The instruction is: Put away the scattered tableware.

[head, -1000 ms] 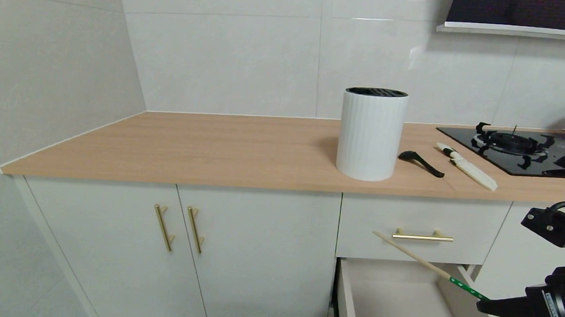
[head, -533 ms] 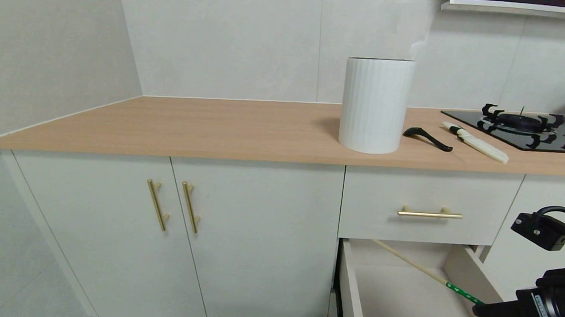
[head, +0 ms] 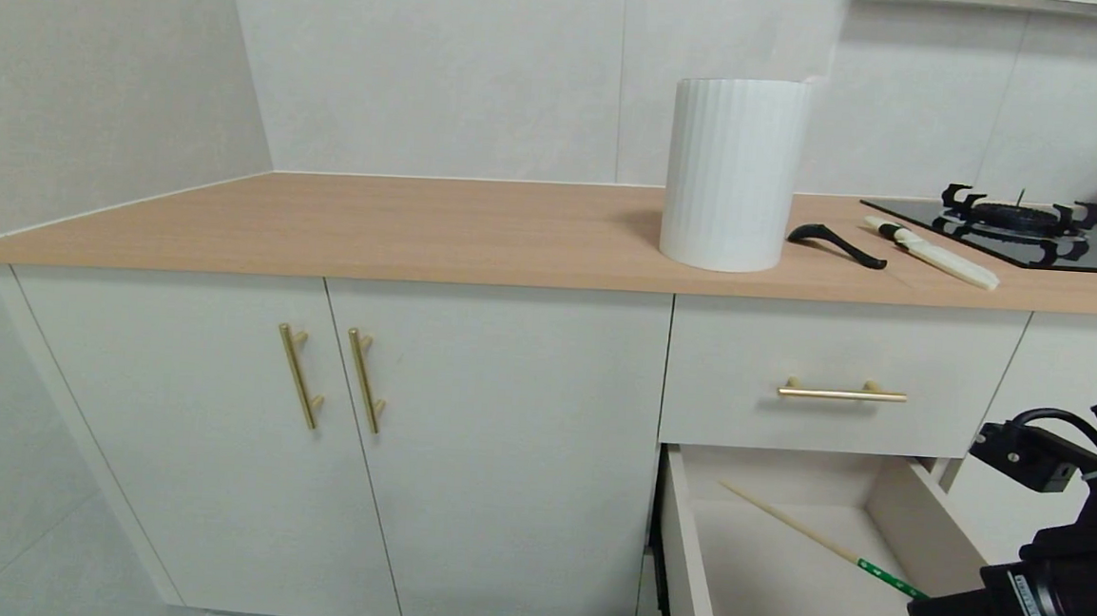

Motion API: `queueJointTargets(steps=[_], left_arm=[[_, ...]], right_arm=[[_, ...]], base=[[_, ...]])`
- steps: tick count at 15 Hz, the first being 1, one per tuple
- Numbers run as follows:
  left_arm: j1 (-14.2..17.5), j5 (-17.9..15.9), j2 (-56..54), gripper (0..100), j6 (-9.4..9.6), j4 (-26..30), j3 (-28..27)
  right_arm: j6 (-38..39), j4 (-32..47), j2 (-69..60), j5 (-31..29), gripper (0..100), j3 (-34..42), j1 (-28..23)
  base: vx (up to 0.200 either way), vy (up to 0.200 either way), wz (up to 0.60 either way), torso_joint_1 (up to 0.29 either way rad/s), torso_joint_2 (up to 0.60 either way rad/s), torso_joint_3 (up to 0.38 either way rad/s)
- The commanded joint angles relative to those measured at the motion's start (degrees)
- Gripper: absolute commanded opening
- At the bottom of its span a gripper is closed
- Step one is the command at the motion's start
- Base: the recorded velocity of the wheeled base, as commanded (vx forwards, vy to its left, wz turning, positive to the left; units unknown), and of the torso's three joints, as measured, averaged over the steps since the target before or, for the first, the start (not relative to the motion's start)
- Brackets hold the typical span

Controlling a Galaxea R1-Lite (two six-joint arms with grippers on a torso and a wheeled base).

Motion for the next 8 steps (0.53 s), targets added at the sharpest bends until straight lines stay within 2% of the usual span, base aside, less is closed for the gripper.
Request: queueJointTargets(steps=[1,5,8], left_arm=[[0.01,-0.04,0.02,100,0.02,0.02,0.01],[0.01,-0.04,0.02,100,0.02,0.02,0.01],[0.01,0.05,0.02,100,0.02,0.02,0.01]], right_arm=[[0.01,-0.08,1.17,-0.05,0,-0.15,0.01],[0.27,-6.67,8.64,-0.49,0,0.38,-1.22],[0.62,-15.54,22.44,-0.76,0,0.46,-4.21]], base=[[0.0,0.0,0.0,0.0,0.0,0.0],[0.0,0.0,0.0,0.0,0.0,0.0],[0.0,0.0,0.0,0.0,0.0,0.0]])
